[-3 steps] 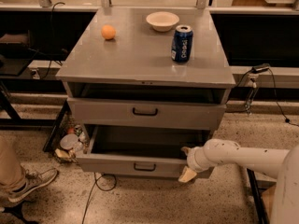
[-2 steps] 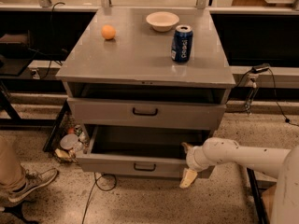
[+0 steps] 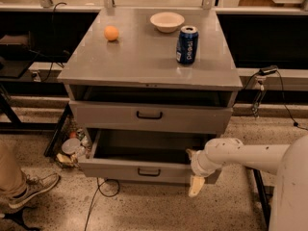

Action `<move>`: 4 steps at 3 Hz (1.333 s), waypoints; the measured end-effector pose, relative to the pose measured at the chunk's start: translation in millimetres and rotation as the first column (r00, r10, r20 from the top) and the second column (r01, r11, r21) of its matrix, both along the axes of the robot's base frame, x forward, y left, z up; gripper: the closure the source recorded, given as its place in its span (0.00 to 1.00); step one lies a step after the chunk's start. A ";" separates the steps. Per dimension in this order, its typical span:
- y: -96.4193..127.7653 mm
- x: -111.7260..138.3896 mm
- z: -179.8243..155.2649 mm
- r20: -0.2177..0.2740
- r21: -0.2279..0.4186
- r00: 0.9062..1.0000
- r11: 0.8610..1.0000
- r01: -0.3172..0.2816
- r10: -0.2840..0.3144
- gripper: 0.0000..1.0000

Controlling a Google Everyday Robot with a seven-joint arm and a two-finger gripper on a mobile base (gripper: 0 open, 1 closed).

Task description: Open middle drawer

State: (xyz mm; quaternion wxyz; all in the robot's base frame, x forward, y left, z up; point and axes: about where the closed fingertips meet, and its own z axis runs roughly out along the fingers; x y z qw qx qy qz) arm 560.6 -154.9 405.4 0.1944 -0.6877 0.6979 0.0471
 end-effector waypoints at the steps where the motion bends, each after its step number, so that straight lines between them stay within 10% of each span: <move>1: -6.6 -11.8 -6.2 -0.064 -0.034 0.998 0.999 -0.004 0.002 0.27; 4: -21.0 -40.4 -8.9 -0.120 -0.051 0.992 0.998 0.041 -0.047 1.00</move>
Offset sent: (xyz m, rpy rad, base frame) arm -0.0297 -0.0216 -0.0156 -0.0631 0.1487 -0.0267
